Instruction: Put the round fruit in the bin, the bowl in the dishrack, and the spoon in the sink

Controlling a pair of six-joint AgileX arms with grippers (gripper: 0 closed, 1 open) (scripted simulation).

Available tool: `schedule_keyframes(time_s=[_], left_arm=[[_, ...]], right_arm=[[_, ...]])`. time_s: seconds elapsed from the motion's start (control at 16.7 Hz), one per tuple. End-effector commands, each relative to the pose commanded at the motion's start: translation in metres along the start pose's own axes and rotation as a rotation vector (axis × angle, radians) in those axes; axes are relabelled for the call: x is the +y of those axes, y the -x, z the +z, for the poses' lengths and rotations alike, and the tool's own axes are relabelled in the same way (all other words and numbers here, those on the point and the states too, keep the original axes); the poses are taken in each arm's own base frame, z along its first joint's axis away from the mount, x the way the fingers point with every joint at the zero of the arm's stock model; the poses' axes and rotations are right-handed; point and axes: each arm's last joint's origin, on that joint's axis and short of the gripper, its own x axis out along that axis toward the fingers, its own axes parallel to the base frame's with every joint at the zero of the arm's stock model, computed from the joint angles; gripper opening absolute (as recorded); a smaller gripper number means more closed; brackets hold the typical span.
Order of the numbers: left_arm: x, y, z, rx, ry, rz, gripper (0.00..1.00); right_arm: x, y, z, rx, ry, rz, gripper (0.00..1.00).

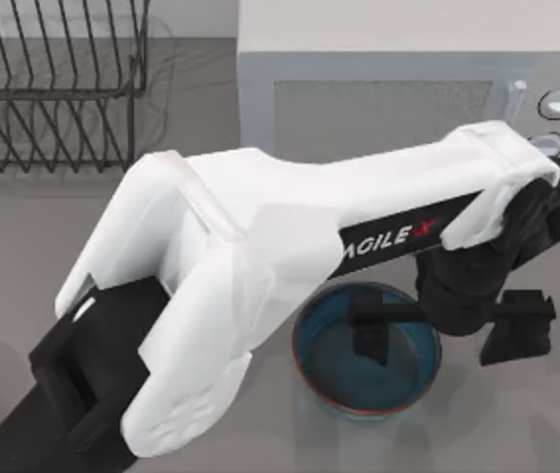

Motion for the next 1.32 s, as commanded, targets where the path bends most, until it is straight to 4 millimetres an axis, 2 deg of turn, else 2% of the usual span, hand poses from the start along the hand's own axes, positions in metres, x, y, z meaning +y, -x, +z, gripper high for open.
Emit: schedule_keyframes(time_s=[0.72,1.32], left_arm=[[0.0,0.0,0.0,0.0,0.0,0.0,0.02],[0.0006,0.0016,0.0003,-0.001,0.0,-0.001,0.0]], right_arm=[[0.0,0.0,0.0,0.0,0.0,0.0,1.0],[0.0,0.0,0.0,0.0,0.0,0.0,1.0]])
